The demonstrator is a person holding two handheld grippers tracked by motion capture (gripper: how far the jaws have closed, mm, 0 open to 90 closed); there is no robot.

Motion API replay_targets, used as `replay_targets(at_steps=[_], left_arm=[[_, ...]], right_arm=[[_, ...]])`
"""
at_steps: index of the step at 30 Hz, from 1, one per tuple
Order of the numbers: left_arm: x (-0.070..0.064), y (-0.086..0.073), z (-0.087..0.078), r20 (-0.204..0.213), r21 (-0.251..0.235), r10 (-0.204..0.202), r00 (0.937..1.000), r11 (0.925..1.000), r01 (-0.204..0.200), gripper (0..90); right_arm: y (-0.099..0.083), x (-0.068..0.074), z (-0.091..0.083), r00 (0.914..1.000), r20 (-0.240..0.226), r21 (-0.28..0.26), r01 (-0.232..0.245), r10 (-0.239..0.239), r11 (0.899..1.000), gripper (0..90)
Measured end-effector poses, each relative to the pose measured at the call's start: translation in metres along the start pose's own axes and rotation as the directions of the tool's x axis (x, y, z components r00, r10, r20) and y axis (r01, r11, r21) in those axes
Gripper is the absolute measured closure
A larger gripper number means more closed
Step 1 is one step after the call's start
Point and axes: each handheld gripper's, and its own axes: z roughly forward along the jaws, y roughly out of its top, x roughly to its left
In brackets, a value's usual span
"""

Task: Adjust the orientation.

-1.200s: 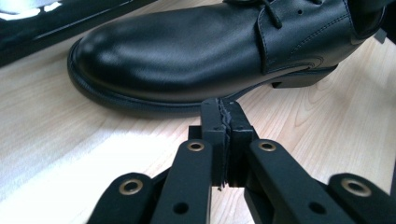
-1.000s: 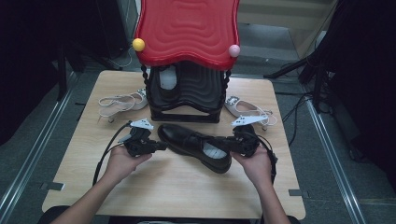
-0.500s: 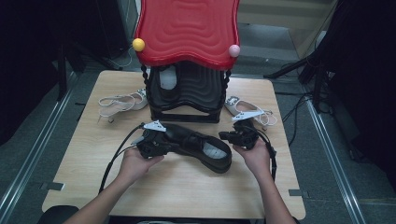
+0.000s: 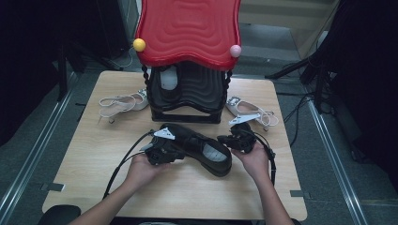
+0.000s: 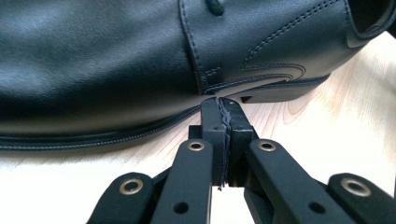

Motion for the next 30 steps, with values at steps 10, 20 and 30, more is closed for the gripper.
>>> replay_targets(at_steps=[10,20,30], left_arm=[[0.002,0.003,-0.001,0.002,0.016,0.001,1.0,0.9999,-0.001,89.3],[0.003,0.009,0.003,0.022,0.02,-0.003,0.9998,0.9998,0.003,89.7],[0.006,0.017,0.008,0.028,0.026,-0.017,0.9995,0.9995,0.016,89.9]], right_arm=[[-0.011,0.013,-0.004,0.9998,0.01,-0.02,-0.019,0.02,1.0,90.0],[-0.024,0.024,-0.011,0.9936,0.005,-0.029,-0.113,0.113,0.993,90.0],[-0.038,0.043,-0.017,0.9915,0.027,-0.045,-0.126,0.127,0.991,90.0]])
